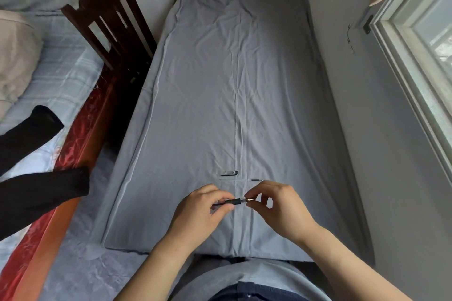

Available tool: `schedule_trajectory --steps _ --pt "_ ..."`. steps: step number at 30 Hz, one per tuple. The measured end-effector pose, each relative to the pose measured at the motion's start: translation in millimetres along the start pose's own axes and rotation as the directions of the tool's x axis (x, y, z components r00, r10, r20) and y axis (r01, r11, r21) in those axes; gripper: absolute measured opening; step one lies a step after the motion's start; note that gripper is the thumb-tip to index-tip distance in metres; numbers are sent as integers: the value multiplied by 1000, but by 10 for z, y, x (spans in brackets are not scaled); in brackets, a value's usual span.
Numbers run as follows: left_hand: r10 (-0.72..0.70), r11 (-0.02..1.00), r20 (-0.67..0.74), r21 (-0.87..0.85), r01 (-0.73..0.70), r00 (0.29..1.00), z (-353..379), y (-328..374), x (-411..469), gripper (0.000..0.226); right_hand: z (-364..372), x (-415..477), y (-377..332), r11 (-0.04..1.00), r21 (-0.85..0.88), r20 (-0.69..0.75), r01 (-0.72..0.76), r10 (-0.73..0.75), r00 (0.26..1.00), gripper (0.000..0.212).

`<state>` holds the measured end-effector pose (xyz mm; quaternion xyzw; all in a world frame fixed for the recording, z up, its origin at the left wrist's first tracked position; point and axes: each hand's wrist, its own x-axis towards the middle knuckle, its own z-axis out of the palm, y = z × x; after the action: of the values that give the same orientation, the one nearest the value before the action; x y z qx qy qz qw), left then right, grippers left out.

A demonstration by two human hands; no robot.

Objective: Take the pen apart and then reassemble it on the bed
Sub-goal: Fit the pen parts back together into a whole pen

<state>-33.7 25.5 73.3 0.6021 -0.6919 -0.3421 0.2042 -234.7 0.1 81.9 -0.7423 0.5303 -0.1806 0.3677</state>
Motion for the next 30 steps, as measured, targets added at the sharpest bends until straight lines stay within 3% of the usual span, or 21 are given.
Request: schedule_trajectory --steps 6,13,18,24,30 --pt "24 999 -1 29 -24 1000 -10 14 25 15 5 17 -12 1000 3 64 10 -10 998 6" --pt "11 999 -1 34 -11 1000 -11 -13 15 15 50 -15 34 998 -60 104 -27 34 994 37" --pt "6 998 1 64 -6 1000 -47 -41 45 15 72 -10 32 998 -70 52 3 0 999 12" --pt "1 998 -12 66 0 1000 3 -60 -36 16 56 -12 31 999 -50 99 -7 12 995 32" --pt "-9 997 -10 77 10 1000 26 -65 -63 12 127 52 -13 999 -44 134 -4 10 991 7"
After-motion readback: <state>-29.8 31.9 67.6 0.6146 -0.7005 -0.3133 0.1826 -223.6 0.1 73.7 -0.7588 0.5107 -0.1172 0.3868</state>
